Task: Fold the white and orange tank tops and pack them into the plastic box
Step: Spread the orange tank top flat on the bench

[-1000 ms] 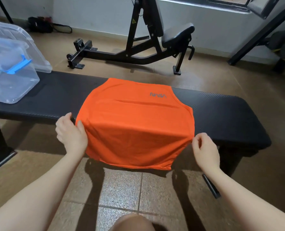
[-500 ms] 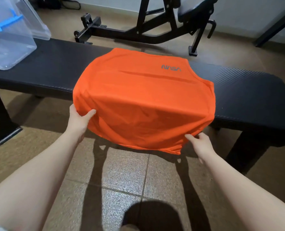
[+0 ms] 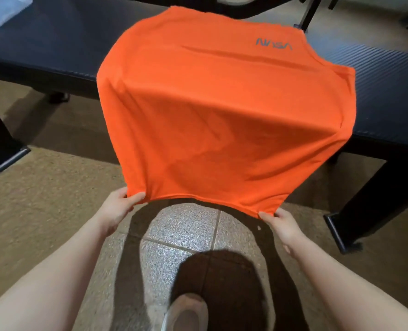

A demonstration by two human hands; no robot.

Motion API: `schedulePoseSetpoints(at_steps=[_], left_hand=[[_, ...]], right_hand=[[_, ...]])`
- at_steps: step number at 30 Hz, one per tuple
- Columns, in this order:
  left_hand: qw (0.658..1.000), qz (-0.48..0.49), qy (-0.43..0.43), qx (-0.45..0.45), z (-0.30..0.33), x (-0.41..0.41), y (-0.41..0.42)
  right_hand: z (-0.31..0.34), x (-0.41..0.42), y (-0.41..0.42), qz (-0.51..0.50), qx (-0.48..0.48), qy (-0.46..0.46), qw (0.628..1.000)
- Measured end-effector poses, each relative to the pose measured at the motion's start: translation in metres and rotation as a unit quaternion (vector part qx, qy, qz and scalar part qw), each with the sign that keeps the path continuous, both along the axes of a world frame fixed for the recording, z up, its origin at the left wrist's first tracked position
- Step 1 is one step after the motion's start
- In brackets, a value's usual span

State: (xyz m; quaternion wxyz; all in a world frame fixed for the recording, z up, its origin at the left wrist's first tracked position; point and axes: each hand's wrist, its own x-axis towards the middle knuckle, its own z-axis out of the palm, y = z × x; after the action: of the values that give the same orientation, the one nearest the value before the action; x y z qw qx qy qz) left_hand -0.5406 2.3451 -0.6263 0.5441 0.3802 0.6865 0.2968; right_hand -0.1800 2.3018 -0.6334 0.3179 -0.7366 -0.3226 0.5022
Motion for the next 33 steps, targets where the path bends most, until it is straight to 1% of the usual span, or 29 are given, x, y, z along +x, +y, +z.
schedulePoseSetpoints(at_steps=[3, 5, 7, 10, 13, 16, 19, 21, 24, 26, 28, 31, 33], left_hand=[[0.997, 0.052, -0.049, -0.028, -0.015, -0.004, -0.009], [0.989, 0.112, -0.086, -0.036, -0.015, -0.004, -0.015], [0.979, 0.171, -0.102, -0.041, -0.008, -0.006, -0.025], [0.97, 0.198, -0.121, -0.07, 0.021, -0.012, -0.055], [0.956, 0.239, -0.142, -0.092, 0.075, -0.013, -0.09], [0.942, 0.281, -0.156, -0.095, 0.148, -0.018, -0.113], [0.933, 0.308, -0.167, -0.078, 0.229, -0.025, -0.127], [0.936, 0.315, -0.142, -0.071, 0.281, -0.024, -0.131], [0.939, 0.329, -0.076, -0.071, 0.348, -0.02, -0.13], [0.944, 0.318, -0.049, -0.074, 0.38, -0.026, -0.119], [0.949, 0.305, -0.032, -0.075, 0.403, -0.03, -0.106], [0.957, 0.274, -0.051, -0.082, 0.424, -0.025, -0.085], [0.955, 0.268, -0.098, -0.081, 0.432, -0.02, -0.072]], right_hand=[[-0.011, -0.007, -0.013, -0.046, -0.013, 0.061, 0.997], [-0.007, -0.007, -0.017, -0.078, -0.03, 0.101, 0.991], [0.002, -0.006, -0.023, -0.093, -0.055, 0.104, 0.989], [0.03, -0.01, -0.051, -0.069, -0.116, 0.071, 0.988], [0.086, -0.008, -0.083, -0.078, -0.13, 0.064, 0.986], [0.158, -0.005, -0.11, -0.109, -0.143, 0.063, 0.982], [0.232, -0.012, -0.138, -0.11, -0.139, 0.066, 0.982], [0.279, -0.015, -0.15, -0.113, -0.122, 0.05, 0.985], [0.349, -0.01, -0.154, -0.176, -0.103, 0.027, 0.979], [0.394, -0.01, -0.143, -0.188, -0.078, 0.025, 0.979], [0.432, -0.011, -0.128, -0.176, -0.06, 0.034, 0.982], [0.461, -0.008, -0.107, -0.174, -0.061, 0.049, 0.982], [0.47, -0.008, -0.096, -0.193, -0.068, 0.067, 0.976]])
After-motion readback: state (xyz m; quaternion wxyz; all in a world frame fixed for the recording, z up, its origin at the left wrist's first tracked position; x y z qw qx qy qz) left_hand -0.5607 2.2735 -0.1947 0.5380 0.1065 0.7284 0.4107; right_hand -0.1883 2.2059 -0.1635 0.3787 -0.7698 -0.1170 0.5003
